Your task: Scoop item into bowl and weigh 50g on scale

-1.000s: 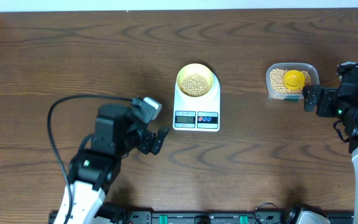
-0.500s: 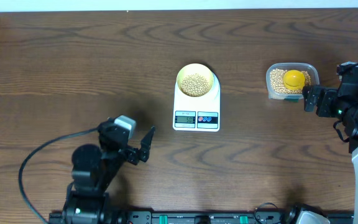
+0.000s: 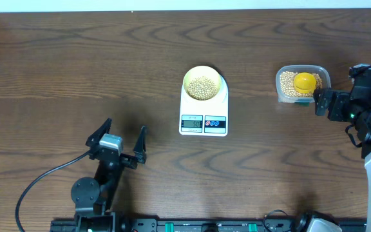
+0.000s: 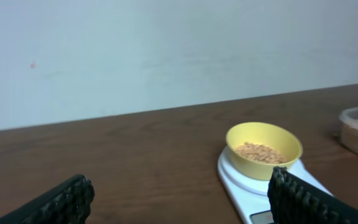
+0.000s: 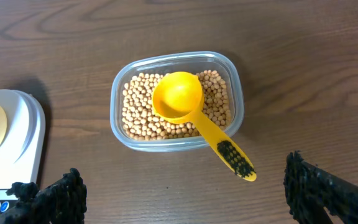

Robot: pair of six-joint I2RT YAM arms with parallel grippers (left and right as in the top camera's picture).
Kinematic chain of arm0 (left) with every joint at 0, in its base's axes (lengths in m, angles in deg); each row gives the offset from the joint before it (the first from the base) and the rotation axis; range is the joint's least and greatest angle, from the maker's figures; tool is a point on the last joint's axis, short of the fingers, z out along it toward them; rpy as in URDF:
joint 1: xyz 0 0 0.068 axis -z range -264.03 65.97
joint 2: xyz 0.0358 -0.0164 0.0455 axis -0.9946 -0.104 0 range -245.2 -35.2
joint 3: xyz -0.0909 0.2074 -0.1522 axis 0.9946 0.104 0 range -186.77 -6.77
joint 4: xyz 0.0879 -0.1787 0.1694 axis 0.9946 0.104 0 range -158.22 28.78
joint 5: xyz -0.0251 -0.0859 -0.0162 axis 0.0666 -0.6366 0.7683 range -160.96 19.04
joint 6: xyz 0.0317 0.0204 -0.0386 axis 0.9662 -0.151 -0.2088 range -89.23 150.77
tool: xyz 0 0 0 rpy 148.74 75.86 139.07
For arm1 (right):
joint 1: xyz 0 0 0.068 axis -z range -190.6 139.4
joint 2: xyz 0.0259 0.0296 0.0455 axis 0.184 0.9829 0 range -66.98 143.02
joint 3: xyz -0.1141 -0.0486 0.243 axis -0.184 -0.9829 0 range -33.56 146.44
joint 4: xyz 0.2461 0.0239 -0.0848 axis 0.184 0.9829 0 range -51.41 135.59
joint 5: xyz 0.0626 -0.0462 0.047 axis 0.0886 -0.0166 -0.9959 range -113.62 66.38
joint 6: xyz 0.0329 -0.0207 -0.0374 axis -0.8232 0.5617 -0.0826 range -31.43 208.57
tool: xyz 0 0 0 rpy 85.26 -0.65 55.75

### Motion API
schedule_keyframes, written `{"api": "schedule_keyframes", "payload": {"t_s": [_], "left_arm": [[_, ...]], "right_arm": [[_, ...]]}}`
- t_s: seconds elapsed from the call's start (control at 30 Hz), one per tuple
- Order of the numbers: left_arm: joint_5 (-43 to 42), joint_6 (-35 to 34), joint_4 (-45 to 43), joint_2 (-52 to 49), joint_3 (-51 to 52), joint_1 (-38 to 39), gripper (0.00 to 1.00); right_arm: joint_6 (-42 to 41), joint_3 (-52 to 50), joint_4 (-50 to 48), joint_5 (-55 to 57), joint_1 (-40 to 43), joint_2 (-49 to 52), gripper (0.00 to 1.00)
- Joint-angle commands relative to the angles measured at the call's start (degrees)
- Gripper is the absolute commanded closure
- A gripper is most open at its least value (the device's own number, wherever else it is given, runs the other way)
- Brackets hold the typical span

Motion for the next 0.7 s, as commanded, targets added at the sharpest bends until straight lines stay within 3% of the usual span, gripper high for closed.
{"api": "schedule_keyframes", "payload": {"t_s": [0.0,0.27,0.67], "left_arm": [[3.9,-3.3,-0.5,2.7,1.2,-0.3,0.09],[10.9,-8.4,-0.9,6.6,5.2,-0.3,0.08],[13.5,-10.5,12.6,9.4,5.3,-0.3,0.08]], "right_arm": [[0.8,0.2,0.1,0.0,-0.3,0.0,0.01],[0.8,0.2,0.1,0.0,-0.3,0.0,0.01],[0.8,0.2,0.1,0.0,-0.3,0.0,0.01]]}}
